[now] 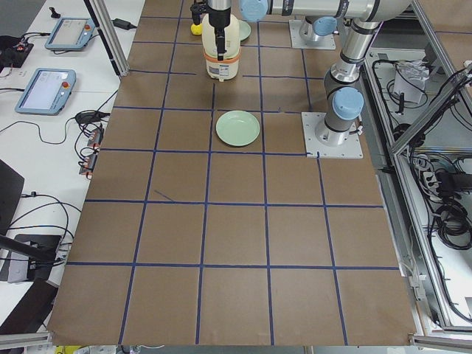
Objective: Press rice cooker button
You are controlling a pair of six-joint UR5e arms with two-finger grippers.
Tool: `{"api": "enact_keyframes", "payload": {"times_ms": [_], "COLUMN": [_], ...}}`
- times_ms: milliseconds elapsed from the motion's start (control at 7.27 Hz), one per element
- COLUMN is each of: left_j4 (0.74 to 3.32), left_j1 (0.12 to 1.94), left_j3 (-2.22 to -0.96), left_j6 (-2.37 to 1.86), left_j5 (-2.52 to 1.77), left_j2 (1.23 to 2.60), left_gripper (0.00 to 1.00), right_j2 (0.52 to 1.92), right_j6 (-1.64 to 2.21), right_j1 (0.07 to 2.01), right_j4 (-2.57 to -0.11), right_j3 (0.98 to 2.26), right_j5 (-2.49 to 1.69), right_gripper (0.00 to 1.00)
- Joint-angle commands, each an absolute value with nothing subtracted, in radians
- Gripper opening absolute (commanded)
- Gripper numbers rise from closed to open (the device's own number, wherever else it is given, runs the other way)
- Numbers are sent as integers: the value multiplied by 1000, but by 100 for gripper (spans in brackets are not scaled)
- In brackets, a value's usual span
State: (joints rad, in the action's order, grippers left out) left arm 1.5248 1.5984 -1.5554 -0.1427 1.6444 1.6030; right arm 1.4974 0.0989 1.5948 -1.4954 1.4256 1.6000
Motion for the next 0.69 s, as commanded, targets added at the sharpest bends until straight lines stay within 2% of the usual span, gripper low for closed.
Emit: {"api": "enact_keyframes", "payload": {"times_ms": [0,550], "left_j4": [1525,1525], "left_j1": [1598,1598], "left_j3": [-1555,-1555], "left_j6": [-143,-143], "left_j5": [1644,1644], "left_j2": [1603,1603], "left_gripper": [100,100], "right_j2": [1506,1509], "right_j6": [101,103], "right_j1": [1594,1594], "right_j4": [-1494,-1491], "right_j3": [1430,1430], "right_j5": [1600,1594], "right_gripper": [100,100]}}
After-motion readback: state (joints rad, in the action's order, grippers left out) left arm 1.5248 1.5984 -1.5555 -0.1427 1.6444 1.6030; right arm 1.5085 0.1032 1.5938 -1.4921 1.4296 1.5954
